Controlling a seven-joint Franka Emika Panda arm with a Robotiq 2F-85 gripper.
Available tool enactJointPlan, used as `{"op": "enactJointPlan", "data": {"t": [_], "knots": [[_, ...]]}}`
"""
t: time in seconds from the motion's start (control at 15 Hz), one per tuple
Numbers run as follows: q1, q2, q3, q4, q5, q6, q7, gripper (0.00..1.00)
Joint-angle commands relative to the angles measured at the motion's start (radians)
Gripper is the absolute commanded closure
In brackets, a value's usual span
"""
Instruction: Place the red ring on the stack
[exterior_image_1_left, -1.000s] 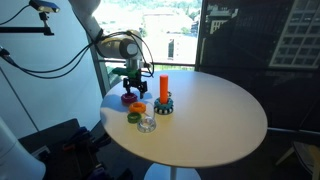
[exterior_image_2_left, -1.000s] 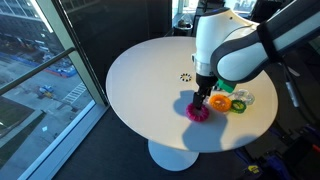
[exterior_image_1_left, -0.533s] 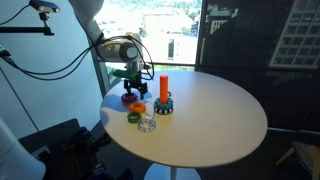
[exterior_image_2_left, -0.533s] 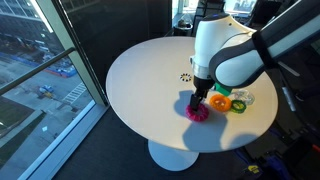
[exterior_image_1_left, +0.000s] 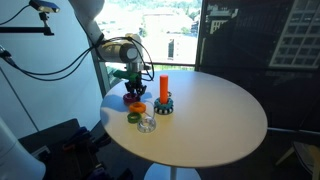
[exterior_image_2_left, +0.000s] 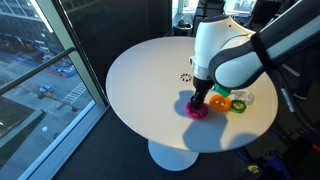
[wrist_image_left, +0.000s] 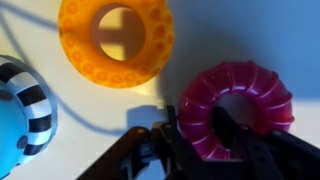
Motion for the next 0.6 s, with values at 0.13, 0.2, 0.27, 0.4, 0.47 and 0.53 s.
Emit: {"op": "enactJointPlan", "data": {"t": [0.13,0.2,0.27,0.4,0.47,0.53], "knots": [[-0.009,-0.049,0.005,0.001,0.028,-0.03,0.013,0.9],[-0.009,-0.06,0.004,0.004,0.031,-0.045,0.019,0.9],[-0.01,-0.07,0.003,0.005,0.036,-0.049,0.024,0.9],[-0.01,-0.096,-0.002,0.011,0.037,-0.077,0.039,0.9],[-0.01,-0.108,-0.005,0.017,0.037,-0.096,0.048,0.9],[-0.012,-0.119,-0.007,0.027,0.037,-0.129,0.056,0.9]]}}
